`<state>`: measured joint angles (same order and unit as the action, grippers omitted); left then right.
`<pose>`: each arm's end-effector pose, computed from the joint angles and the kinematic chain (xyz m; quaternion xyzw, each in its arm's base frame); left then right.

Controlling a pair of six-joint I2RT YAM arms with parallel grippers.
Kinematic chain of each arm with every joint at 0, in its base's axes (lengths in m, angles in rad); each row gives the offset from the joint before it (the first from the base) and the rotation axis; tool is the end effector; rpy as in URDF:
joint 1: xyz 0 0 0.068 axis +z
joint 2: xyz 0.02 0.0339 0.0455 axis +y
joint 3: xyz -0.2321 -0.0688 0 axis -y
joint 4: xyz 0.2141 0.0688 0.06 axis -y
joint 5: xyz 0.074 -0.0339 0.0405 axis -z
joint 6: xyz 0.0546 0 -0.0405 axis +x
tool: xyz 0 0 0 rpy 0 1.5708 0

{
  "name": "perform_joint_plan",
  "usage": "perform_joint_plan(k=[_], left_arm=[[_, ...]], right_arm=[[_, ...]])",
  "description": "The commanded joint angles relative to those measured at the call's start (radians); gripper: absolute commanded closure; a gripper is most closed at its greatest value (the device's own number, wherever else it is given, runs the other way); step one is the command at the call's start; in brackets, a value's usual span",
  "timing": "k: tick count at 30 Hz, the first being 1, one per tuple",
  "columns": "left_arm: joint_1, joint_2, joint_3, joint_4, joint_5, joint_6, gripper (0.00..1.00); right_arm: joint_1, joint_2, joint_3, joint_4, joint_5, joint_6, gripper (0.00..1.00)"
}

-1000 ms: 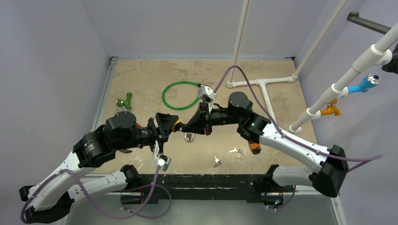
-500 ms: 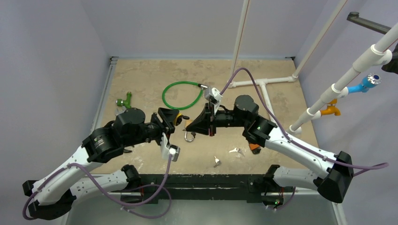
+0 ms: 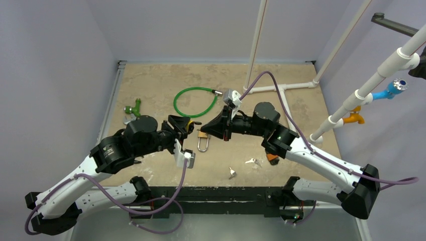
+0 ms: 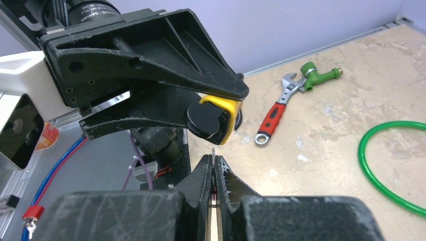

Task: Unlock with the key

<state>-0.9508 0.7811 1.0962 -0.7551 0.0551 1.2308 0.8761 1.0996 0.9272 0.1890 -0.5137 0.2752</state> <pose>0.0884 -0.1291 0.3456 0.7555 0.3767 0.0517 0.5336 0.1442 0.2149 0.3447 -0.3737 0.5942 0.5248 0.4815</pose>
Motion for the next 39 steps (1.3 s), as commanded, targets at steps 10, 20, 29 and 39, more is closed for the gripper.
perform_joint_plan(k=[10, 20, 29, 39], left_arm=[[-0.005, 0.008, 0.009, 0.117, -0.02, -0.041, 1.0], [-0.005, 0.01, 0.013, 0.113, -0.012, -0.035, 1.0], [-0.005, 0.009, 0.017, 0.117, -0.012, -0.029, 1.0], [-0.005, 0.006, 0.019, 0.12, -0.014, -0.025, 1.0]], right_arm=[[0.008, 0.016, 0.045, 0.094, 0.014, -0.025, 1.0], [0.014, 0.028, 0.062, 0.11, 0.017, -0.027, 1.0], [0.017, 0.046, 0.071, 0.119, 0.014, -0.028, 1.0], [0.017, 0.074, 0.077, 0.116, 0.015, -0.037, 1.0]])
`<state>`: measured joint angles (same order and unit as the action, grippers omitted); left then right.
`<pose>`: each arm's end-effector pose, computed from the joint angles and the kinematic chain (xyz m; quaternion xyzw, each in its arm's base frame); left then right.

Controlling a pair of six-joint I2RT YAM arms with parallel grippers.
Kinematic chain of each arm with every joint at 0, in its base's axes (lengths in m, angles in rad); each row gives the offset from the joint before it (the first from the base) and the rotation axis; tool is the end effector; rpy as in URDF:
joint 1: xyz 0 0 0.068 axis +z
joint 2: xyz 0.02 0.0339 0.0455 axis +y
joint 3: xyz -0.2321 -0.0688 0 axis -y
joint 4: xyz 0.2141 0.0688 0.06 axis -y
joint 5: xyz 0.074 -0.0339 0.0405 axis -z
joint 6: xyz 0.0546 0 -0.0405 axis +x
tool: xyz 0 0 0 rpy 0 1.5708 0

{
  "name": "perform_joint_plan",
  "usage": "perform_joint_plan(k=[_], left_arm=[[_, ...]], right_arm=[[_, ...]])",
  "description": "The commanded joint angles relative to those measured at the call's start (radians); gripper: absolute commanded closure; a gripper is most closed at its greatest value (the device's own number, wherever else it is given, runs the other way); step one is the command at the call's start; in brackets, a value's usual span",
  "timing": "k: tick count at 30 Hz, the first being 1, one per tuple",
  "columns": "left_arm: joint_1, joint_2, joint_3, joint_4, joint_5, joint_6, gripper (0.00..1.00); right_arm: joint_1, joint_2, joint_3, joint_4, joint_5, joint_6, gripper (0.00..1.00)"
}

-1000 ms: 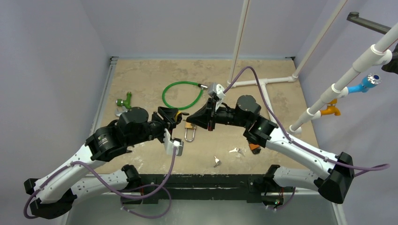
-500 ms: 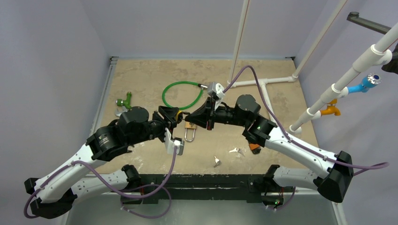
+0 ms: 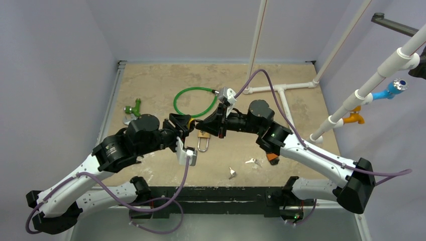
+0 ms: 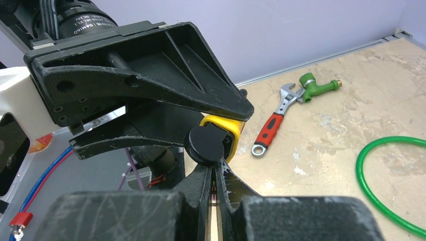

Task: Unlock with the key

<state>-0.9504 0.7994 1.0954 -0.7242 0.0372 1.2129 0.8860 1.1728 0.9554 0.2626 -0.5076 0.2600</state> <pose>0.0928 -0.1333 0.3464 0.7472 0.3863 0.0552 0.5380 0.1525 0.2287 0.3454 -0.3786 0.5804 0.5251 0.4939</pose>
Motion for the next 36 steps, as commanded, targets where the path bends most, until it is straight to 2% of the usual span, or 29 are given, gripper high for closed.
perform_joint_plan(k=[1, 26, 36], left_arm=[[-0.005, -0.012, 0.02, 0.09, 0.004, -0.005, 1.0], [-0.005, -0.004, 0.024, 0.109, -0.014, -0.001, 1.0], [-0.005, 0.002, 0.038, 0.117, -0.028, -0.059, 1.0]], right_arm=[[0.007, 0.001, 0.05, 0.042, 0.009, -0.023, 1.0], [0.04, 0.005, 0.059, 0.036, 0.019, -0.04, 1.0], [0.045, -0.026, 0.004, 0.11, 0.025, -0.013, 1.0]])
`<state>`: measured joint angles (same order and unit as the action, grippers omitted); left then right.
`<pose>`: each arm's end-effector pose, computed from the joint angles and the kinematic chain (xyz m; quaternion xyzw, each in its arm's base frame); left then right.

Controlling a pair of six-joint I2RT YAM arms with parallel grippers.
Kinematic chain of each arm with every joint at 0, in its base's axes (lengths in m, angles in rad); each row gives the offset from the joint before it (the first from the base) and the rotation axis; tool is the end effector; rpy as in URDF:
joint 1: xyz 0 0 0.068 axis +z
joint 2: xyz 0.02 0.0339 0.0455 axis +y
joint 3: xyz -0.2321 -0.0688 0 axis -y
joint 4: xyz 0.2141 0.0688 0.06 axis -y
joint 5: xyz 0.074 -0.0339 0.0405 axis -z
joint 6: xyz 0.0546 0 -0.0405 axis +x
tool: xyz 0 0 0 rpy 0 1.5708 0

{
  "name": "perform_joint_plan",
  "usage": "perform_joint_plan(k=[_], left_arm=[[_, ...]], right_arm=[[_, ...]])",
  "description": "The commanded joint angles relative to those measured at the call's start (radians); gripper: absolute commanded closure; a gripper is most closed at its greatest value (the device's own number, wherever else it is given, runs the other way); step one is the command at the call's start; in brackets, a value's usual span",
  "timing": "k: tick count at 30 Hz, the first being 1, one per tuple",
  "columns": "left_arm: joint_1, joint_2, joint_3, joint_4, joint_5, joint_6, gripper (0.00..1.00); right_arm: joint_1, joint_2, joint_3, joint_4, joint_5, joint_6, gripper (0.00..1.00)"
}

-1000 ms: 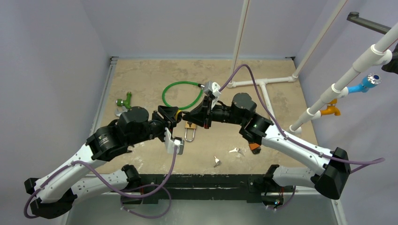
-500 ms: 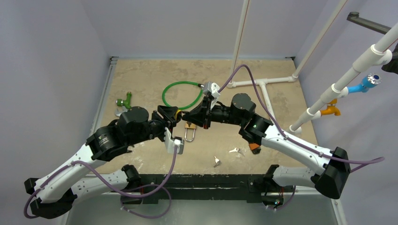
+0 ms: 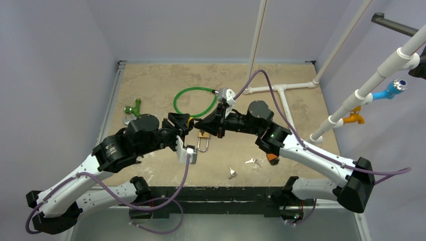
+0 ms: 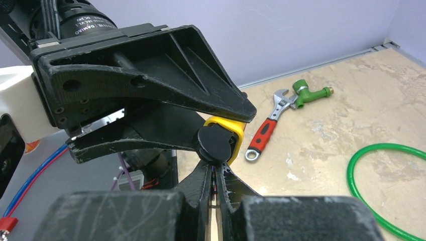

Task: Unlock with the key

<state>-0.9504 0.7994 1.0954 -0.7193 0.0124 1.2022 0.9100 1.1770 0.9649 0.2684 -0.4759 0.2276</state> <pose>0.0941 -0.1328 0.3469 0.7408 0.3956 0.0630 0.5391 0.1492 0.2326 0.3483 -0.3848 0.5718 0.5168 0.5078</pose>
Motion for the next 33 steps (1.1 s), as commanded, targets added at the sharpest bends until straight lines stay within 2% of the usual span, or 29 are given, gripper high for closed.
perform_joint_plan(k=[1, 8, 33], left_arm=[[-0.004, 0.002, 0.039, 0.112, -0.002, -0.056, 1.0], [-0.004, 0.012, 0.059, 0.113, -0.005, -0.078, 1.0], [-0.004, 0.017, 0.055, 0.109, -0.009, -0.055, 1.0]], right_arm=[[0.021, -0.034, -0.012, 0.115, -0.003, 0.024, 1.0], [0.023, -0.051, -0.039, 0.172, -0.003, 0.042, 1.0], [0.029, -0.108, -0.072, 0.2, -0.002, 0.038, 1.0]])
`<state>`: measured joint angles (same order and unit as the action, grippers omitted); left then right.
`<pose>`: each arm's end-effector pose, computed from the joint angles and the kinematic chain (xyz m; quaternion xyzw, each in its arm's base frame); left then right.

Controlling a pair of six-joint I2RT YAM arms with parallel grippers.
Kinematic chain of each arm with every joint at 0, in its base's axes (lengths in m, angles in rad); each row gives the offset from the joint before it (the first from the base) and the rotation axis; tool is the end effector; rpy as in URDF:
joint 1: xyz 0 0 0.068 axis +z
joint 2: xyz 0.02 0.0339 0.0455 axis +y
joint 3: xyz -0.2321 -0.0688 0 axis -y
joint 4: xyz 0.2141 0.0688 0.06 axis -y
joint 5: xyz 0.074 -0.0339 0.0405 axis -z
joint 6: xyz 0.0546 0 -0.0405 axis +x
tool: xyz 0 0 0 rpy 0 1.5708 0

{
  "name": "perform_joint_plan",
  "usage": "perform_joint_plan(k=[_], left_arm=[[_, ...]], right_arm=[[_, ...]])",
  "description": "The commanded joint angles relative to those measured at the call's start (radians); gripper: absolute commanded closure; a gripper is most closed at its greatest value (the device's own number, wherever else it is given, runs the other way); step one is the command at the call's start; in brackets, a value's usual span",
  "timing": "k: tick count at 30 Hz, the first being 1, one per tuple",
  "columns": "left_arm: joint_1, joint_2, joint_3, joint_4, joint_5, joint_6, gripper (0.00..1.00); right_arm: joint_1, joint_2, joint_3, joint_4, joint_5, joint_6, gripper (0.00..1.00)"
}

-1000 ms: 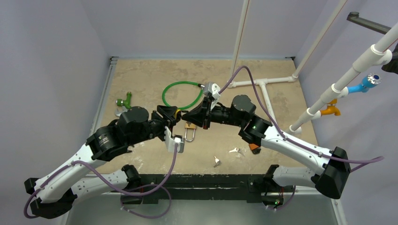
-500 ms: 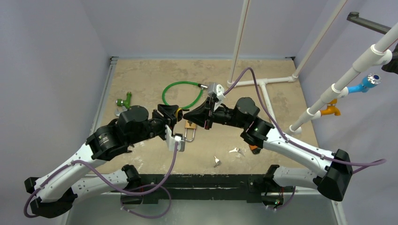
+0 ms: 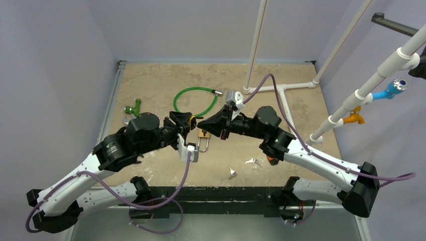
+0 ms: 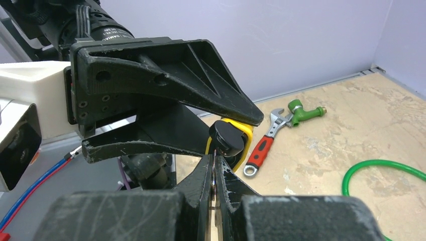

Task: Unlock with the key

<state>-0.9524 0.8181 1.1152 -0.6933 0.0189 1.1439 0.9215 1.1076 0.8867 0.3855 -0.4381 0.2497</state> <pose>0.0960 -0.1368 0.3533 0.7239 0.4110 0.0451 0.5523 0.1388 0.2212 0.3530 -0.3645 0.5412 0.5286 0.5429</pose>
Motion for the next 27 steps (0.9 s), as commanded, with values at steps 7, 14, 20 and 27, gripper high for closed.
perform_joint_plan(k=[7, 14, 20, 27], left_arm=[[-0.002, -0.009, 0.035, 0.081, -0.016, 0.01, 1.0], [-0.002, -0.015, 0.035, 0.078, -0.015, 0.015, 1.0], [-0.002, -0.018, 0.034, 0.077, -0.016, 0.017, 1.0], [-0.002, -0.021, 0.032, 0.072, -0.015, 0.023, 1.0]], right_arm=[[0.016, -0.008, 0.021, 0.049, -0.031, -0.001, 1.0], [0.017, -0.003, 0.02, 0.018, -0.008, -0.032, 1.0], [0.016, -0.01, 0.017, -0.001, -0.005, -0.047, 1.0], [0.014, -0.033, 0.002, -0.005, 0.022, -0.055, 1.0]])
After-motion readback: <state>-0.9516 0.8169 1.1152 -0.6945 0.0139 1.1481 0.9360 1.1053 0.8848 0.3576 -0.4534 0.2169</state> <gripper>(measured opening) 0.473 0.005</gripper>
